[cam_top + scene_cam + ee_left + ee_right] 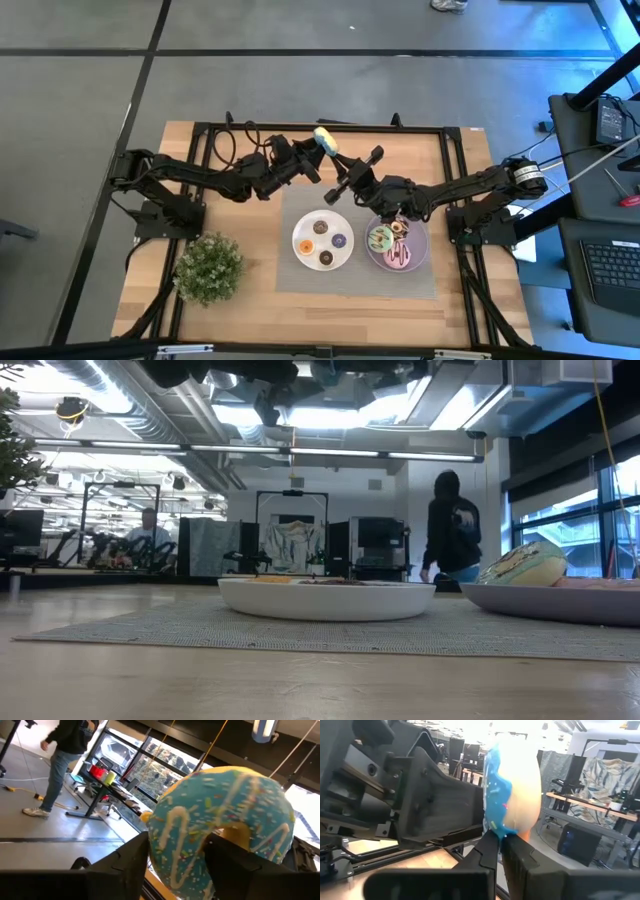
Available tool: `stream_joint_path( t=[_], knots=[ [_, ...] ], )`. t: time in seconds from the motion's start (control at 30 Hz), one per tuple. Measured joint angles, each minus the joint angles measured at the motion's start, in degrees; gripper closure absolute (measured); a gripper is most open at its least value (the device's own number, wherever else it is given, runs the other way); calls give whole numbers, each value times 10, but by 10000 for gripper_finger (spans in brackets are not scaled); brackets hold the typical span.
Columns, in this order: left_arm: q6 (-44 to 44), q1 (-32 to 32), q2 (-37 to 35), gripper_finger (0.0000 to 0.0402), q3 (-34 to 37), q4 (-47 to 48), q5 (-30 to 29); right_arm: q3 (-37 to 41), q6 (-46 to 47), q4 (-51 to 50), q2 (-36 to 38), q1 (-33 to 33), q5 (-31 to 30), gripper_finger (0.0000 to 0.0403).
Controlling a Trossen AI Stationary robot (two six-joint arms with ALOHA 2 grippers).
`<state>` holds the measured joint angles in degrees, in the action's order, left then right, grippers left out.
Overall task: Pick & Place donuts
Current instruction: Put the large blue donut on the purple plate
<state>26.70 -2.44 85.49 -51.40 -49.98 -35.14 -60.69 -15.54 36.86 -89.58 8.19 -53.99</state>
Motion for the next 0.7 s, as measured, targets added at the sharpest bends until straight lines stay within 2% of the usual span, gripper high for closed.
stream_joint_path(
  t=[0.2,0.5,0.7],
  knots=[
    [9,1,-4,185,0,2,9,0,-2,-7,1,0,-20,382],
    [-5,4,-17,187,0,15,35,0,-2,-7,2,0,-34,382],
    [-9,6,-40,185,0,92,36,0,-6,-11,5,3,-41,382]
  ],
)
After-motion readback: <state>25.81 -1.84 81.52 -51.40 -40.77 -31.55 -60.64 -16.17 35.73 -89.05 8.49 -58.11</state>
